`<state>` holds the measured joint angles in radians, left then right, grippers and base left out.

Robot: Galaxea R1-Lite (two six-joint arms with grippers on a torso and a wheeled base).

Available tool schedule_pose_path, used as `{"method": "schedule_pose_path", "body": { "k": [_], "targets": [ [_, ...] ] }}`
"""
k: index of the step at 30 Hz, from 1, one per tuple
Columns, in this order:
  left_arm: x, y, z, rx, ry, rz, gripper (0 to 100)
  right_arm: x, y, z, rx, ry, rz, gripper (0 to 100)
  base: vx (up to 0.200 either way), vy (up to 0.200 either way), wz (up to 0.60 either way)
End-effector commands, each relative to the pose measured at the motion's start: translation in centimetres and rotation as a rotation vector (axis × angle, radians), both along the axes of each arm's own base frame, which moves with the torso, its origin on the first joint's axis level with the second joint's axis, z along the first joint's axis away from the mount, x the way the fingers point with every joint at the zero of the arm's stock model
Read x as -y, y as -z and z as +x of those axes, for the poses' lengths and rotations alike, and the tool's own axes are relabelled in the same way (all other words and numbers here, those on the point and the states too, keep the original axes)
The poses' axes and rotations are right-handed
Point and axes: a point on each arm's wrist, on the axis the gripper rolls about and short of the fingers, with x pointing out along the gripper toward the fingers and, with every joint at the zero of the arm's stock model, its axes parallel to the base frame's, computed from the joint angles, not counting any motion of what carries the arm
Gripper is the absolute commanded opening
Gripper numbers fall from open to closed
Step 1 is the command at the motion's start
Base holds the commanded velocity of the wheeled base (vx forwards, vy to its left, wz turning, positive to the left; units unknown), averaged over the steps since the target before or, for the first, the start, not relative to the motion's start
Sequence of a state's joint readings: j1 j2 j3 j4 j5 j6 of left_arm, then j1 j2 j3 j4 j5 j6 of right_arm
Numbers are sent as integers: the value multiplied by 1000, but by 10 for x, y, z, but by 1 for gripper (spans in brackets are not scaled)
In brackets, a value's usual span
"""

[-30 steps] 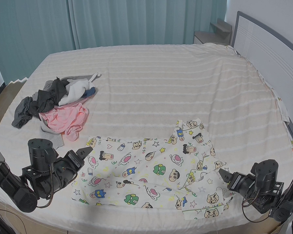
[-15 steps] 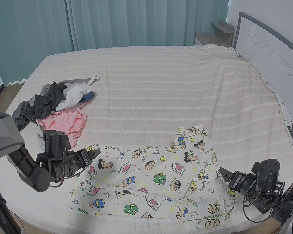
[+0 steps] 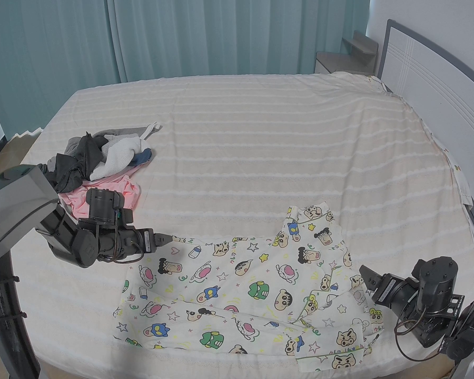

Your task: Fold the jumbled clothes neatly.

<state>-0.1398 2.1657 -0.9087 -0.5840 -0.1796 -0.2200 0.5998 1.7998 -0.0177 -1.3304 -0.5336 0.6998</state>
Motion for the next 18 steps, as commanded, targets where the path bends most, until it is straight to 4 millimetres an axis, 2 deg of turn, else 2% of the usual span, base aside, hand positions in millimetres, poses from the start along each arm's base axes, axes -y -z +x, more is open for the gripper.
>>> {"method": "schedule_pose_path", "body": {
  "k": [1,11,18],
  "targets": [
    [-10,38,16,-66,13,39,100,-1,1,-7,1,26,-29,100,0,0,0],
    [-23,42,25,-35,30,100,100,-1,-3,-9,29,49,-23,100,0,0,0],
    [-23,48,34,-24,29,108,100,-2,-1,-9,18,64,7,100,0,0,0]
  ]
}}
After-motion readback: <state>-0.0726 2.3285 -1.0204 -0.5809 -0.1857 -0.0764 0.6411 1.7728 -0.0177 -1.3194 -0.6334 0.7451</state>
